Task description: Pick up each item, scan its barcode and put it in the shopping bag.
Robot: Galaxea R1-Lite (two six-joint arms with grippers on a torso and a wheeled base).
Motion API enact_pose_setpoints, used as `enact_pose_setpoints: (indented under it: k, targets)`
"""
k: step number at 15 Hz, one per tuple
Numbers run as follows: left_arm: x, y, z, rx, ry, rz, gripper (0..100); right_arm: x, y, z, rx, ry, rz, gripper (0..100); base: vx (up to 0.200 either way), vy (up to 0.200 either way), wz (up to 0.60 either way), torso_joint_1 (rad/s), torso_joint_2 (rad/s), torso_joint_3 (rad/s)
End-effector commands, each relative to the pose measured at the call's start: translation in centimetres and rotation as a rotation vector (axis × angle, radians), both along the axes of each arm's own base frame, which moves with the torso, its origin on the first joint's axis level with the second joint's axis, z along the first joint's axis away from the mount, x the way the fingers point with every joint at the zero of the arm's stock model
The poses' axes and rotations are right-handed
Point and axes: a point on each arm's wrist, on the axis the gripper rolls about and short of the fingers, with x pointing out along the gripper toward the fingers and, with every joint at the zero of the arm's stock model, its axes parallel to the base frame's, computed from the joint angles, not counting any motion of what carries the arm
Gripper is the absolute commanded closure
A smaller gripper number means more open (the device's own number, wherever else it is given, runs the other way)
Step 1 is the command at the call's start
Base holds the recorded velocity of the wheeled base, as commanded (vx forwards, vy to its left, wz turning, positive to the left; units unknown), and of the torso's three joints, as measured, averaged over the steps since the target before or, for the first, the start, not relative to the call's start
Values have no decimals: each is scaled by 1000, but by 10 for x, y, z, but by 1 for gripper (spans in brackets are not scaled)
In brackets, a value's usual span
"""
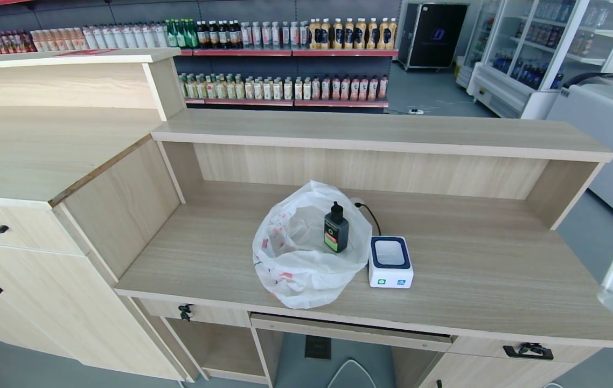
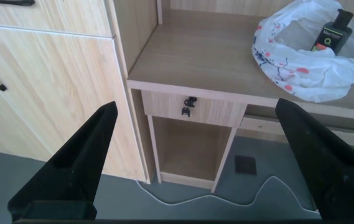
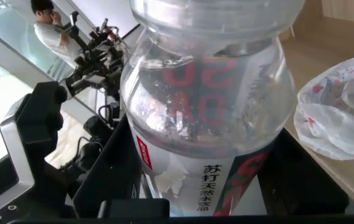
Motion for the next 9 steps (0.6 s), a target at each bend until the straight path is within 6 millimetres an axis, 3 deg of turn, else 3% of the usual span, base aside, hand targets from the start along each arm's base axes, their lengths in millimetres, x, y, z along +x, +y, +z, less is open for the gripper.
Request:
enact_pose_setpoints:
  k: [1, 9]
  targets:
    - [0, 0, 0, 0, 0, 1, 0, 6, 4, -3, -9, 21, 7, 100, 0, 0, 0, 0, 0, 0]
    - [0, 0, 0, 0, 0, 1, 0, 19, 22, -7, -46, 27, 65, 100, 0, 0, 0, 0, 0, 0]
